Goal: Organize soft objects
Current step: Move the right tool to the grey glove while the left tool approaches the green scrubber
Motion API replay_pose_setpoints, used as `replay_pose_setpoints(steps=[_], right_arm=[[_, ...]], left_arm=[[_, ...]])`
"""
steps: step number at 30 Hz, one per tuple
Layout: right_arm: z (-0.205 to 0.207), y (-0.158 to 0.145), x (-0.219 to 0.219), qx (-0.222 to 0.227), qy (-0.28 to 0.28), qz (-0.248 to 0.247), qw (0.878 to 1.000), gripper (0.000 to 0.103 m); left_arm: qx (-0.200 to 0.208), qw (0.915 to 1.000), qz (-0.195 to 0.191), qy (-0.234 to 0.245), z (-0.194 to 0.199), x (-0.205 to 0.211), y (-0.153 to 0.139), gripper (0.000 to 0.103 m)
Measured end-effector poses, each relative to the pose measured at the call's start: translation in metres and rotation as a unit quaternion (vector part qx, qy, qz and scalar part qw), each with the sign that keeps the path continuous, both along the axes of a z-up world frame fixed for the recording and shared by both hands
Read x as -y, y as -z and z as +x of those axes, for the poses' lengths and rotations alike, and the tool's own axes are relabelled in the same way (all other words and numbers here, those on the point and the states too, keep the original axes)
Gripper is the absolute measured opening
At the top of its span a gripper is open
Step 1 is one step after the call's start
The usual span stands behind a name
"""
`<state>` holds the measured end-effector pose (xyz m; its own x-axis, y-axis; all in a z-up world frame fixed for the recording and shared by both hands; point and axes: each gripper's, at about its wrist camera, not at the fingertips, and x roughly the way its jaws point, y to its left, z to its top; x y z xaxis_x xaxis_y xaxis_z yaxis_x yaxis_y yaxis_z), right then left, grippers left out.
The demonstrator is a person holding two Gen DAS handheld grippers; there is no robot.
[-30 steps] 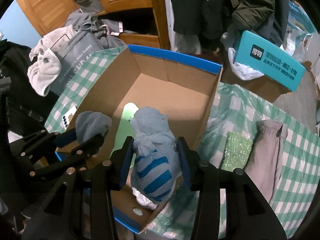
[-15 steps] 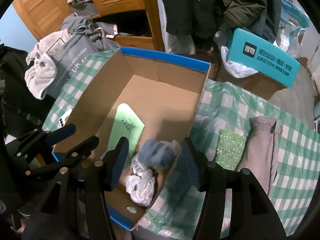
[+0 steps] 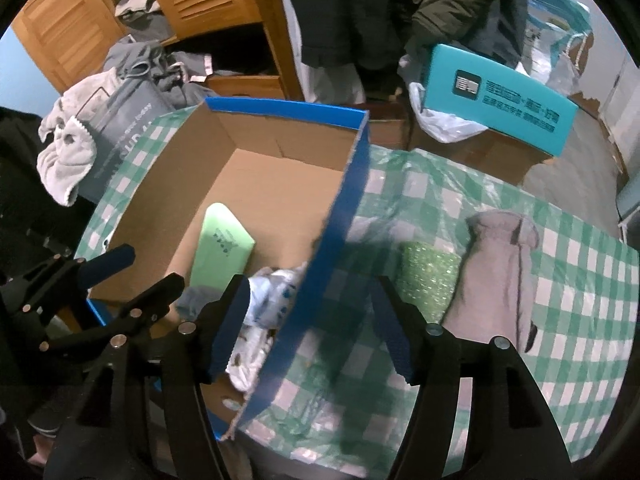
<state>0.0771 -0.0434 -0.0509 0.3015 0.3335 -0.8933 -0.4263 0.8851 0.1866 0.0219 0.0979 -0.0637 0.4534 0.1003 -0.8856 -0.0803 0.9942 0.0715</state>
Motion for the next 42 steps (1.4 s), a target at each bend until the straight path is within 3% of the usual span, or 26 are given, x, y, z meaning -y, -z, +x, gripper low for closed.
replay_pose_setpoints(steps=[29, 42], right_arm=[[-0.007, 0.016, 0.139, -0.009, 0.115, -0.008, 0.993, 0.065], [0.006, 0.047, 0.180, -0.031, 0.164, -0.014, 0.986, 0.065]], left_arm=[[-0.040, 0.9944, 0.003, 0.098, 0.014, 0.116, 0.016, 0.060], [-0.056, 0.9917, -0.002, 0.116, 0.024, 0.146, 0.032, 0.064]])
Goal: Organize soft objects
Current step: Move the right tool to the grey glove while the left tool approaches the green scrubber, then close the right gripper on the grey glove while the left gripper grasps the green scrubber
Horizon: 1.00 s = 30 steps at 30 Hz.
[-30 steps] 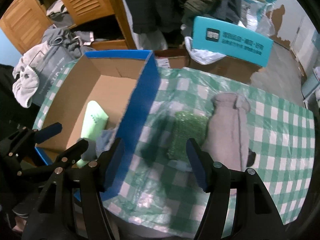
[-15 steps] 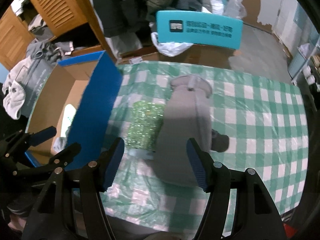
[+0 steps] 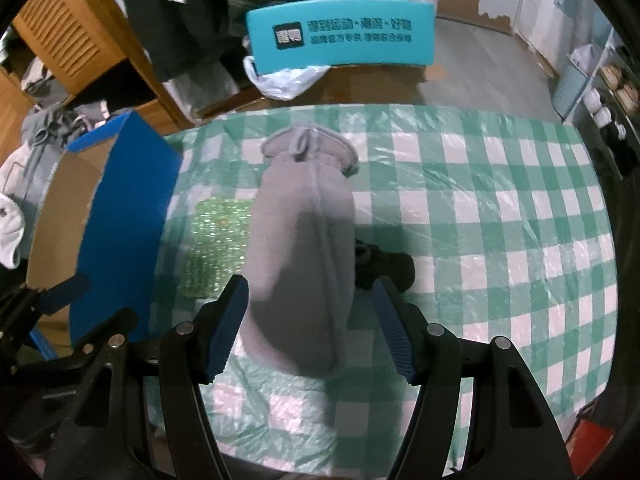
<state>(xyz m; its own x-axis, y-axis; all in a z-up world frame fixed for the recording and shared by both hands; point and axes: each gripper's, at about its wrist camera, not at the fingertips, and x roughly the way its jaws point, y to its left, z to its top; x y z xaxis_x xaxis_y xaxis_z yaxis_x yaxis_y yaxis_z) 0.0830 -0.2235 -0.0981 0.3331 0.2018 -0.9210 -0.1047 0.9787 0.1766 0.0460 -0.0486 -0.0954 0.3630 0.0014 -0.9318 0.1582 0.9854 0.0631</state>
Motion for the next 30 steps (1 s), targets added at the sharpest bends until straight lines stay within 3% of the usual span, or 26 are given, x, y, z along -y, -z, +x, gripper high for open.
replay_pose_setpoints(steps=[21, 26, 27, 29, 30], right_arm=[[0.030, 0.058, -0.005, -0.054, -0.009, -0.015, 0.998, 0.065], [0.033, 0.061, -0.008, -0.046, -0.021, -0.032, 0.998, 0.066], [0.034, 0.061, -0.008, -0.046, -0.022, -0.033, 0.998, 0.065], [0.033, 0.060, -0.008, -0.041, -0.021, -0.046, 0.998, 0.047], [0.033, 0.059, -0.008, -0.038, -0.021, -0.057, 0.997, 0.042]], left_arm=[[-0.058, 0.9980, -0.024, -0.009, 0.025, 0.014, 0.052, 0.064], [-0.072, 0.9969, -0.029, -0.013, 0.031, 0.013, 0.061, 0.064], [-0.074, 0.9967, -0.030, -0.014, 0.032, 0.012, 0.063, 0.064], [-0.080, 0.9961, -0.033, -0.017, 0.032, 0.011, 0.067, 0.064], [-0.081, 0.9959, -0.034, -0.019, 0.032, 0.010, 0.068, 0.064]])
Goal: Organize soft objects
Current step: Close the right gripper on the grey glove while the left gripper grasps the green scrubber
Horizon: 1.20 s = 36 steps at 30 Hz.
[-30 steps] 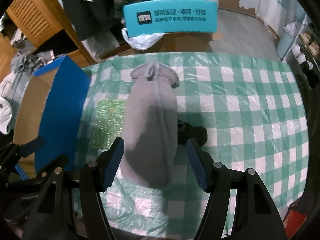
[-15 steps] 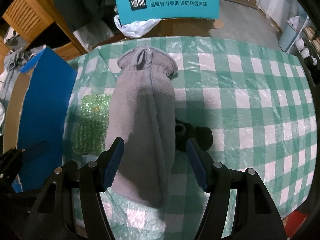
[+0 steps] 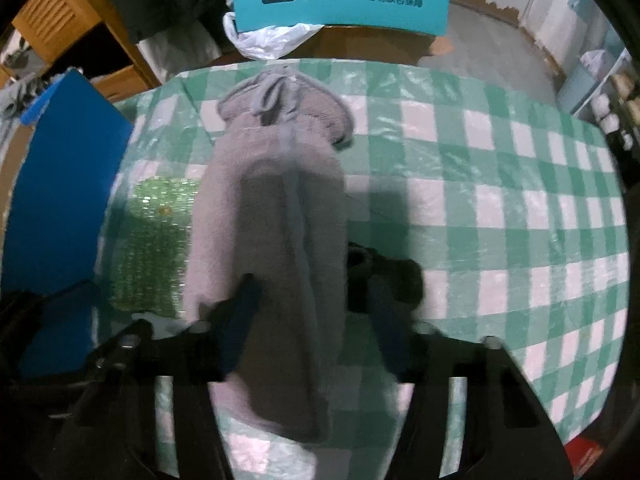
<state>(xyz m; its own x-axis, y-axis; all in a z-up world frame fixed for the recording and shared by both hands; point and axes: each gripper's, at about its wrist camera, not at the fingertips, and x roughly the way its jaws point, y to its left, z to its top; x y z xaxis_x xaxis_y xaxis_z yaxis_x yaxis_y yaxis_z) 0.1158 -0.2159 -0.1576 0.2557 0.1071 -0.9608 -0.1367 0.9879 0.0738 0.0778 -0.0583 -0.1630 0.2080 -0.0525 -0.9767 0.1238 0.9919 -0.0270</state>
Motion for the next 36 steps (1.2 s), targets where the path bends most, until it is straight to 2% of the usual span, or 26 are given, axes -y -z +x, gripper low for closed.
replay_pose_setpoints(steps=[2, 5, 9, 23, 27, 31, 33, 34, 36], right_arm=[[0.000, -0.001, 0.003, 0.002, 0.001, 0.000, 1.000, 0.024], [0.000, -0.004, 0.007, 0.002, 0.004, 0.012, 1.000, 0.017], [-0.005, -0.010, 0.007, 0.010, 0.002, 0.015, 1.000, 0.013], [-0.045, -0.050, 0.039, 0.043, 0.015, 0.033, 0.998, 0.013], [-0.057, -0.050, 0.057, 0.039, 0.028, 0.022, 0.999, 0.013], [-0.066, -0.044, 0.076, 0.022, 0.049, 0.017, 0.998, 0.013], [-0.067, -0.038, 0.084, 0.014, 0.061, 0.020, 0.998, 0.016], [-0.067, -0.037, 0.085, 0.010, 0.063, 0.021, 0.998, 0.023], [-0.066, -0.033, 0.089, 0.004, 0.073, 0.024, 0.997, 0.025]], left_arm=[[0.000, 1.0000, -0.001, -0.001, -0.001, -0.001, 0.001, 0.064], [0.001, 1.0000, 0.000, 0.000, -0.002, 0.000, -0.001, 0.064], [0.004, 1.0000, 0.002, 0.002, -0.005, 0.002, -0.004, 0.064], [0.016, 0.9998, 0.010, 0.012, -0.018, 0.005, -0.019, 0.064], [0.013, 0.9997, 0.011, 0.014, -0.016, 0.009, -0.018, 0.065], [0.004, 1.0000, -0.005, 0.001, -0.011, 0.008, -0.015, 0.072], [0.001, 0.9999, -0.012, -0.008, -0.008, 0.007, -0.015, 0.072], [-0.003, 0.9997, -0.018, -0.014, -0.005, 0.007, -0.014, 0.072], [-0.008, 0.9994, -0.025, -0.022, -0.001, 0.006, -0.013, 0.072]])
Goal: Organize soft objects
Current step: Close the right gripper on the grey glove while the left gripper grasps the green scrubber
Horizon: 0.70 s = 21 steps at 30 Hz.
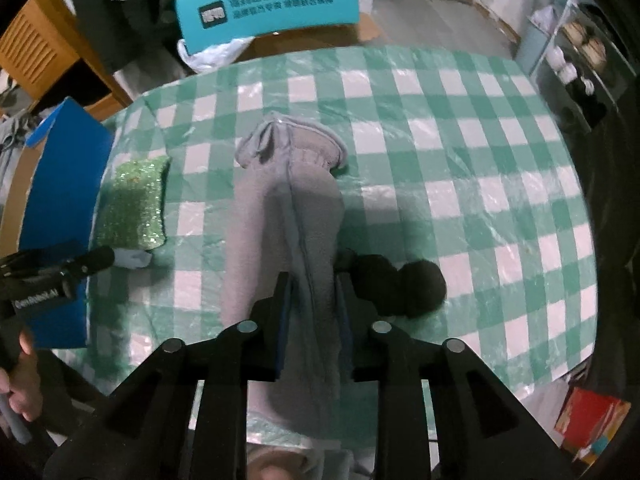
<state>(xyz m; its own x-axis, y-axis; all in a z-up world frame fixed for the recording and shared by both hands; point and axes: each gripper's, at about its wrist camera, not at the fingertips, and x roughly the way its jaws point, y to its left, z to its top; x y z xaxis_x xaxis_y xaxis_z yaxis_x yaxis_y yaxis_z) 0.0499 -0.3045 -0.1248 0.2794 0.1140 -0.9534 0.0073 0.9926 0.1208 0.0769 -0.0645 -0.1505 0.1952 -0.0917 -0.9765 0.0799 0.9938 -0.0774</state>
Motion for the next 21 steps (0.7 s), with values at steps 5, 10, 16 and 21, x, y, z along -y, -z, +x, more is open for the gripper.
replay_pose_setpoints(steps=[5, 10, 16, 21], right_arm=[[0.004, 0.002, 0.003, 0.007, 0.019, 0.024, 1.000, 0.066], [0.013, 0.012, -0.005, -0.005, 0.017, 0.016, 1.000, 0.067], [0.025, 0.036, -0.019, -0.024, 0.012, -0.009, 1.000, 0.067], [0.031, 0.045, -0.027, -0.025, 0.006, -0.024, 0.999, 0.068]], left_arm=[[-0.014, 0.9996, -0.010, -0.022, 0.016, 0.000, 0.006, 0.073], [-0.025, 0.9986, -0.010, -0.045, 0.029, -0.003, 0.017, 0.073], [-0.038, 0.9977, -0.009, -0.056, 0.039, -0.001, 0.027, 0.073], [-0.040, 0.9981, -0.001, -0.048, 0.050, 0.009, 0.034, 0.077]])
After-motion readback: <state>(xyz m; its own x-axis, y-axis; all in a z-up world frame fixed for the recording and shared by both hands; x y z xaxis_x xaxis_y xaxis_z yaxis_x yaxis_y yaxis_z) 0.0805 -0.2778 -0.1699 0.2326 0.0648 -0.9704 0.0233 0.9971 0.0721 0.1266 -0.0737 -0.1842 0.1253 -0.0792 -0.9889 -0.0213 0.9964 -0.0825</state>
